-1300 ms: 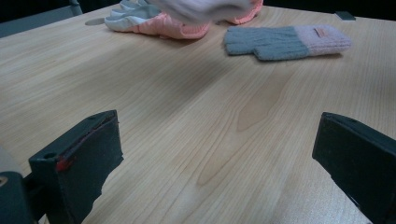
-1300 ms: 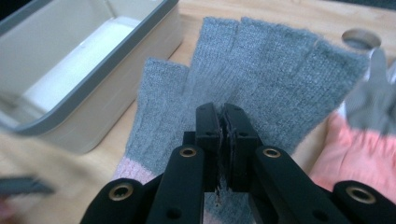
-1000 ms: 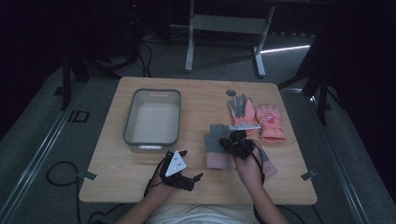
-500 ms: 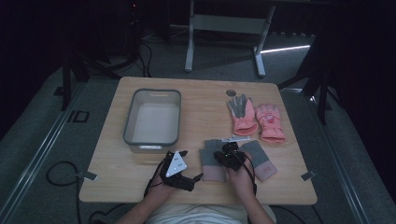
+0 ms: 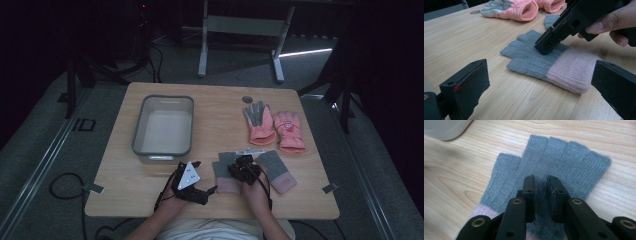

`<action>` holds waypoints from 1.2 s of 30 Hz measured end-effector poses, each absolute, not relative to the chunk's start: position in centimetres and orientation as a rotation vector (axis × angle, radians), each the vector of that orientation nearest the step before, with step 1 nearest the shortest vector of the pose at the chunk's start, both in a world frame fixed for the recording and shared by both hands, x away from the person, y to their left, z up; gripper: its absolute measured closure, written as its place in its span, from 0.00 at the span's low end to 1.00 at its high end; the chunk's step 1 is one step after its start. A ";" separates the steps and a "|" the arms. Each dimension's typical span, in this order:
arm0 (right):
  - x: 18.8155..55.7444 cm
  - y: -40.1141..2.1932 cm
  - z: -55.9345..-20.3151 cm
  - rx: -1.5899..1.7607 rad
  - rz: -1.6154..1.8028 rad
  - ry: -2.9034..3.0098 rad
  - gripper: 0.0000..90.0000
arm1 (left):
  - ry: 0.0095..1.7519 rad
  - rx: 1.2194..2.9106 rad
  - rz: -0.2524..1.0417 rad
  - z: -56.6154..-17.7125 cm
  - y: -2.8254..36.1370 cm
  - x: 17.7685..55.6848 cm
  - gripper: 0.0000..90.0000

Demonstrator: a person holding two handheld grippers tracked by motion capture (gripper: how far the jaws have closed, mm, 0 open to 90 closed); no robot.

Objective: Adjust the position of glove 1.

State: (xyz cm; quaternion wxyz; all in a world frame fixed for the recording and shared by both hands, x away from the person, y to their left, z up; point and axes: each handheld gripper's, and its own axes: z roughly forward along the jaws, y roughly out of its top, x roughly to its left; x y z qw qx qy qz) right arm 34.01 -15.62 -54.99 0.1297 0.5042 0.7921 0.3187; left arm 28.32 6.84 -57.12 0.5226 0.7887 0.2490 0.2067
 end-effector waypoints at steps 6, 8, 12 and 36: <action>34.3 -16.3 -54.0 1.409 0.953 2.348 0.74 | 0.595 1.887 0.496 -57.1 6.9 28.3 0.01; 34.6 -17.6 -53.1 1.332 1.021 2.352 0.72 | 0.595 1.889 0.498 -57.1 6.8 28.3 0.01; 35.0 -20.2 -51.9 1.269 1.033 2.335 0.72 | 0.593 1.890 0.500 -57.1 6.8 28.3 0.01; 36.5 -30.7 -53.3 1.097 0.841 2.500 0.72 | 0.591 1.884 0.509 -57.1 6.8 28.2 0.01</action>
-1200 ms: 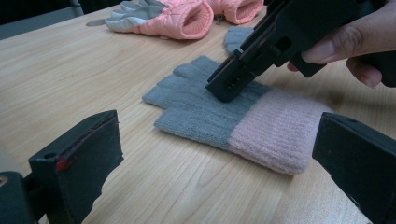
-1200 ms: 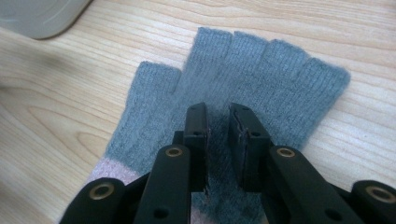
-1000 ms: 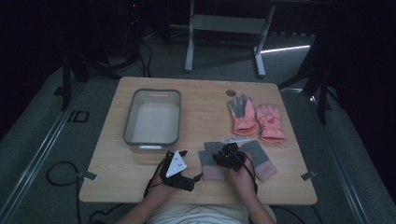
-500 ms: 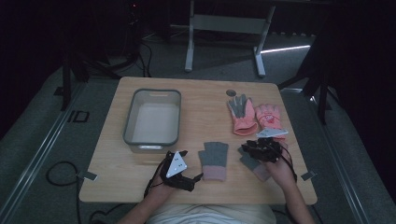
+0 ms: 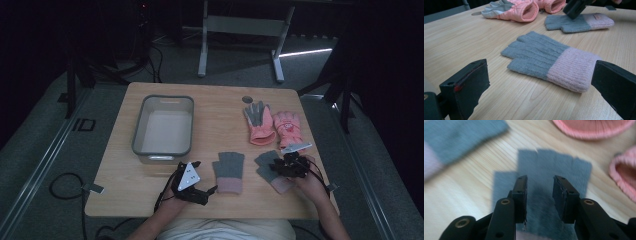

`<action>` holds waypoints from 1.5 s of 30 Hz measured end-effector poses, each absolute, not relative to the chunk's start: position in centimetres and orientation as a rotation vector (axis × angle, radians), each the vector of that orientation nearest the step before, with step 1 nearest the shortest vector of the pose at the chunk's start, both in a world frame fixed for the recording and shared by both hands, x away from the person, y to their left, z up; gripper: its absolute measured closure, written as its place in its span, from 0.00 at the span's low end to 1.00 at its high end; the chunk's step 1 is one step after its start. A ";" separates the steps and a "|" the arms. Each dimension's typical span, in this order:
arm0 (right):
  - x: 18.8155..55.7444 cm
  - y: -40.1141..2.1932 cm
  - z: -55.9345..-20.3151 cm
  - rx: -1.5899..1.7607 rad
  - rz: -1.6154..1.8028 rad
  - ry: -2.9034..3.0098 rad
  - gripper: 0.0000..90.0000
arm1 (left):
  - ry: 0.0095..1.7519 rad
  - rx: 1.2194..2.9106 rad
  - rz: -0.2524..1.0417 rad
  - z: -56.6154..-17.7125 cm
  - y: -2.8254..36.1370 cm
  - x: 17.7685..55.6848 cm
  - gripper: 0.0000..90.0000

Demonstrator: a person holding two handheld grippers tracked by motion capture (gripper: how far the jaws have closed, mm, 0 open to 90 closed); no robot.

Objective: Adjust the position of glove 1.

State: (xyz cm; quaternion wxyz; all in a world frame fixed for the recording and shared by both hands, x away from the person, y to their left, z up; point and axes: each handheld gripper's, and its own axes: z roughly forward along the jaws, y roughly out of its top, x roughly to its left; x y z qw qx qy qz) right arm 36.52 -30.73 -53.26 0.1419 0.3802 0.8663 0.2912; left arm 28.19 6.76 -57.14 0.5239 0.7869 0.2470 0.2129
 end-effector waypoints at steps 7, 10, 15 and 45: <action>36.3 -30.9 -54.3 1.087 0.824 2.489 0.83 | 0.592 1.884 0.517 -57.2 6.7 28.1 0.01; 36.2 -30.5 -54.2 1.092 0.802 2.485 0.89 | 0.594 1.882 0.516 -57.2 6.7 28.1 0.01; 36.2 -30.2 -54.0 1.139 0.776 2.480 0.94 | 0.596 1.881 0.515 -57.2 6.7 28.1 0.01; 30.7 -27.9 -50.4 1.597 0.898 2.039 0.95 | 0.596 1.874 0.520 -57.2 6.8 28.1 0.01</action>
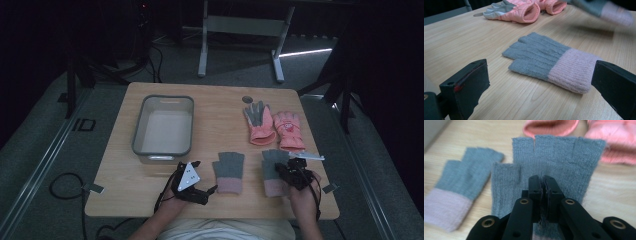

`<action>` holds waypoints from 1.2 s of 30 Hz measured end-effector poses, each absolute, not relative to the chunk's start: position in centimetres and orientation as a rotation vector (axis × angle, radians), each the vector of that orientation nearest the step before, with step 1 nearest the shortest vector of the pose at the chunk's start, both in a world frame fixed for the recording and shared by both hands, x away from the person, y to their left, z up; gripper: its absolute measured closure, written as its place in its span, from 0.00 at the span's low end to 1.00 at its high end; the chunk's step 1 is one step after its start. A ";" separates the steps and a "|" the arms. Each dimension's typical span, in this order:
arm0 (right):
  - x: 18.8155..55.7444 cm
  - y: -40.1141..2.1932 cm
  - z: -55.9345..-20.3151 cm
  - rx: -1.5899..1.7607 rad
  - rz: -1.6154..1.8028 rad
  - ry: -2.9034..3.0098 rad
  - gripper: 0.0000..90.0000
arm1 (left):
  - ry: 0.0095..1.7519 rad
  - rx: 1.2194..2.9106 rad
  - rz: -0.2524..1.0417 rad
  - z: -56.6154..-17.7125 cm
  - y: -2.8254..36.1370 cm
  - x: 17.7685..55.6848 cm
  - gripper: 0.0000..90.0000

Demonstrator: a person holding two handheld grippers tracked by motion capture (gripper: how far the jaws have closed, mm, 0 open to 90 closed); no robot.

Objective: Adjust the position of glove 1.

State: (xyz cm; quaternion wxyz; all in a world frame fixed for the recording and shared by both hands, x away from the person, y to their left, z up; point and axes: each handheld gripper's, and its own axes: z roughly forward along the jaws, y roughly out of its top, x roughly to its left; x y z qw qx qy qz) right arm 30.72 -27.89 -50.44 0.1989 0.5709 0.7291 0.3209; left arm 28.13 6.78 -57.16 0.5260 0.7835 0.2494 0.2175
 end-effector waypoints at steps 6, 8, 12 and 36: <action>31.6 -27.9 -52.6 1.656 0.874 2.031 0.95 | 0.594 1.876 0.521 -57.1 6.8 28.1 0.01; 32.0 -27.9 -53.4 1.667 0.846 2.035 0.94 | 0.596 1.876 0.520 -57.2 6.8 28.1 0.01; 32.4 -27.9 -54.1 1.668 0.825 2.023 0.92 | 0.593 1.877 0.527 -57.1 6.8 28.1 0.01; 33.2 -30.5 -52.5 1.497 0.794 2.141 0.62 | 0.586 1.877 0.532 -57.2 6.8 28.0 0.01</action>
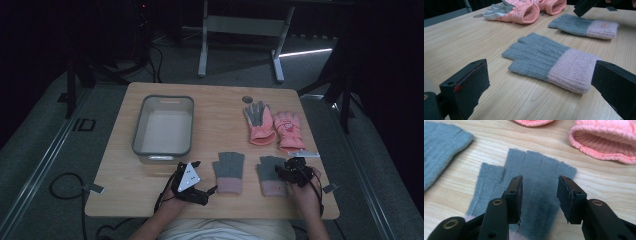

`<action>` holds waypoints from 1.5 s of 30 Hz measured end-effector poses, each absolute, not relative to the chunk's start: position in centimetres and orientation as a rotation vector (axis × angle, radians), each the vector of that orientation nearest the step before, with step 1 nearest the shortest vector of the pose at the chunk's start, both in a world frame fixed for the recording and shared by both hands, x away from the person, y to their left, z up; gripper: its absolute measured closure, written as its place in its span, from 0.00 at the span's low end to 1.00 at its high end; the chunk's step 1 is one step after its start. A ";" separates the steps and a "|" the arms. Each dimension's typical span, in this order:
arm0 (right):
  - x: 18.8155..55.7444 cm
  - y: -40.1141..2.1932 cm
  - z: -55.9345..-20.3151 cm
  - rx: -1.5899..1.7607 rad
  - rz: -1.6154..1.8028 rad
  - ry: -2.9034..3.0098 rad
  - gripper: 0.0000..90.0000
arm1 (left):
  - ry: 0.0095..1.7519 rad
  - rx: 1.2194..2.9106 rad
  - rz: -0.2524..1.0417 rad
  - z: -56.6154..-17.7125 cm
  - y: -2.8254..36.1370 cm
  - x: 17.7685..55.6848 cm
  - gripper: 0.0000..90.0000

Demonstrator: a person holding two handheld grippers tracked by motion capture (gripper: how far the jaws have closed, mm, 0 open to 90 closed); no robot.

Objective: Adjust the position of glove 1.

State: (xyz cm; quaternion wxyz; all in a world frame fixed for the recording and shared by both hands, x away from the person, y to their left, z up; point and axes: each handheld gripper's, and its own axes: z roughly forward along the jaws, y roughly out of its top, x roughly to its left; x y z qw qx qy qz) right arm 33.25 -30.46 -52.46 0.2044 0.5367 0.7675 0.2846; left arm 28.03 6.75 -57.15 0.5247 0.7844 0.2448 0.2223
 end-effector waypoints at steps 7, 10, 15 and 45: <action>33.8 -30.9 -52.4 1.343 0.774 2.328 0.67 | 0.594 1.873 0.521 -57.2 6.8 28.1 0.01; 33.9 -30.7 -52.7 1.311 0.777 2.383 0.67 | 0.600 1.868 0.533 -57.2 6.8 28.1 0.01; 34.1 -30.6 -53.6 1.319 0.764 2.420 0.71 | 0.603 1.865 0.549 -57.2 6.9 28.0 0.01; 33.8 -27.2 -48.9 1.403 0.840 2.266 0.95 | 0.622 1.841 0.524 -57.2 7.2 28.2 0.01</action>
